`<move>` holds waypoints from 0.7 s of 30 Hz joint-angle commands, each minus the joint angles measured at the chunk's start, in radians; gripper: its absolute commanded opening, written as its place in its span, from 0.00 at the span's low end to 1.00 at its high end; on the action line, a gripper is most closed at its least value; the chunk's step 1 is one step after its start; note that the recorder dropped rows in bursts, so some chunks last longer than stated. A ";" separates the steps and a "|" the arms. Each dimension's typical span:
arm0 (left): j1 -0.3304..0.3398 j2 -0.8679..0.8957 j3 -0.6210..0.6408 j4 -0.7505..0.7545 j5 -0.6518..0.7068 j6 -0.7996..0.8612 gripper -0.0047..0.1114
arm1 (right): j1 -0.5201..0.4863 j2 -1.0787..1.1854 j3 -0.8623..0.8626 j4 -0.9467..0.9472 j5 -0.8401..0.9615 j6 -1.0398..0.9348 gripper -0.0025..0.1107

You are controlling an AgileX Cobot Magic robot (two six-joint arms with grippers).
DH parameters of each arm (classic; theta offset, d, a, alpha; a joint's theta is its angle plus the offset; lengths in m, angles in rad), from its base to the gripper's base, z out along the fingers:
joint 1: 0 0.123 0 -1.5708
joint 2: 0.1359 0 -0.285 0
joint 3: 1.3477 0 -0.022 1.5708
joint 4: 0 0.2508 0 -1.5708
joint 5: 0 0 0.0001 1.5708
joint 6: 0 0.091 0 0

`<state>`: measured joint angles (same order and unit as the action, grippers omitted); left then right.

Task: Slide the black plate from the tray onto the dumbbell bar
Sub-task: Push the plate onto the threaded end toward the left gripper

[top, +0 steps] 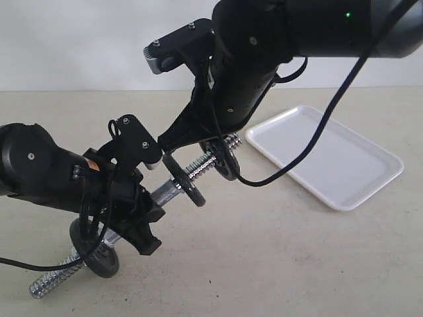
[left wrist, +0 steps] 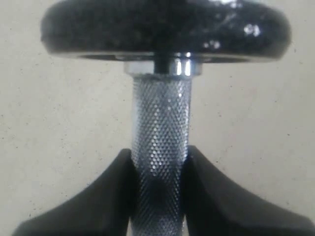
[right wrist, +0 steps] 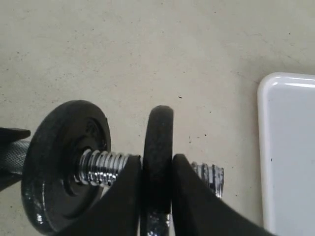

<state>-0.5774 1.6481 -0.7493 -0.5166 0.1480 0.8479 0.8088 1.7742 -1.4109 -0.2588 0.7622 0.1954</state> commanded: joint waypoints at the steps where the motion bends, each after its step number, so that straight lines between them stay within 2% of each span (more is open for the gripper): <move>1: -0.004 -0.037 -0.042 -0.036 -0.336 -0.026 0.08 | 0.062 -0.019 -0.020 0.068 -0.097 -0.003 0.02; 5: -0.004 -0.037 -0.042 -0.036 -0.334 -0.026 0.08 | 0.062 -0.019 -0.020 0.022 -0.097 -0.003 0.02; 8: -0.004 -0.037 -0.042 -0.036 -0.334 -0.026 0.08 | 0.062 -0.019 -0.020 0.020 -0.099 -0.003 0.06; 10: -0.004 -0.037 -0.042 -0.036 -0.334 -0.026 0.08 | 0.062 -0.019 -0.020 0.020 -0.101 -0.003 0.13; 16: -0.004 -0.037 -0.042 -0.036 -0.330 -0.026 0.08 | 0.062 -0.019 -0.020 0.020 -0.103 0.007 0.49; 18: -0.004 -0.037 -0.042 -0.036 -0.330 -0.026 0.08 | 0.062 -0.019 -0.020 0.020 -0.103 0.017 0.53; 21: -0.004 -0.037 -0.042 -0.036 -0.330 -0.026 0.08 | 0.062 -0.019 -0.020 0.020 -0.103 0.033 0.53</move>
<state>-0.5774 1.6705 -0.7474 -0.5144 0.2872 0.8278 0.8747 1.7634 -1.4251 -0.2417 0.6651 0.2186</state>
